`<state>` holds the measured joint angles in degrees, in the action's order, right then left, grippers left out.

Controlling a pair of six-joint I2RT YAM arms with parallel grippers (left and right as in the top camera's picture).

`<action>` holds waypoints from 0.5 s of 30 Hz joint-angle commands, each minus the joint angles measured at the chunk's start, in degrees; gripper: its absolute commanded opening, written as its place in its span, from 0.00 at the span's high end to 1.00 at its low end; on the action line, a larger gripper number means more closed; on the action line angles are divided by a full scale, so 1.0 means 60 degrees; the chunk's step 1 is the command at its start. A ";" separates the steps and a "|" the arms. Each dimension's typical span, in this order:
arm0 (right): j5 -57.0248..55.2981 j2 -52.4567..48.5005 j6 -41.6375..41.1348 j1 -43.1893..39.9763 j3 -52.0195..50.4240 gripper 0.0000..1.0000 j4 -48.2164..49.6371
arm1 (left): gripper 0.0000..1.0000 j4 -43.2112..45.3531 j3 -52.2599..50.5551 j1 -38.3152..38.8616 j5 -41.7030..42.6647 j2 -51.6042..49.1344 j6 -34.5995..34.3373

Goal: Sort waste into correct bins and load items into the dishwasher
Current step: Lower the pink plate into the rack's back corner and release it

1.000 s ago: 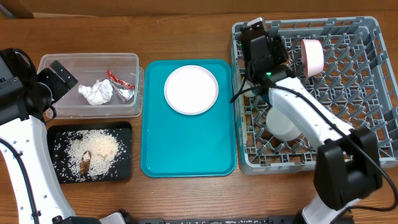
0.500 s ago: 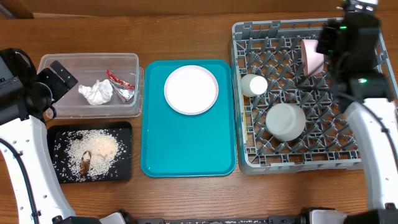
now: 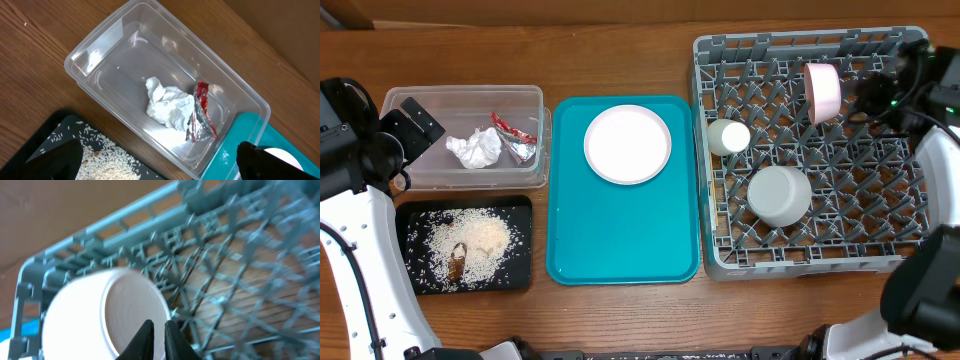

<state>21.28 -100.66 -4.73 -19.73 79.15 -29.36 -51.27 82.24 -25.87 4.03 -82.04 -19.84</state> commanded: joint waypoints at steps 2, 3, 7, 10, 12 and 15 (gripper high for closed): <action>0.1956 -0.0302 -0.0044 0.0175 -0.0011 0.89 -0.0029 | 0.00 0.0015 0.0080 0.0066 0.0000 -0.0076 -0.0160; 0.2160 -0.0302 -0.0044 0.0211 -0.0011 0.89 -0.0069 | 0.00 0.0015 0.0080 0.0066 0.0000 -0.0076 -0.0160; 0.2878 -0.0299 -0.0095 0.0313 -0.0004 0.90 -0.0280 | 0.00 0.0015 0.0080 0.0066 0.0000 -0.0076 -0.0160; 0.2903 -0.0299 -0.0474 0.0368 -0.0004 0.89 -0.0426 | 0.00 0.0011 0.0080 0.0066 0.0000 -0.0076 -0.0160; 0.2903 -0.0299 -0.0543 0.0415 -0.0004 0.89 -0.0492 | 0.00 0.0015 0.0080 0.0066 0.0000 -0.0076 -0.0160; 0.2900 -0.0280 -0.0586 0.0423 0.0000 0.89 -0.0492 | 0.00 0.0015 0.0080 0.0066 0.0000 -0.0076 -0.0160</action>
<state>37.06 -102.98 -7.14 -17.47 79.15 -32.58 -51.29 82.21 -25.87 4.03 -82.04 -19.84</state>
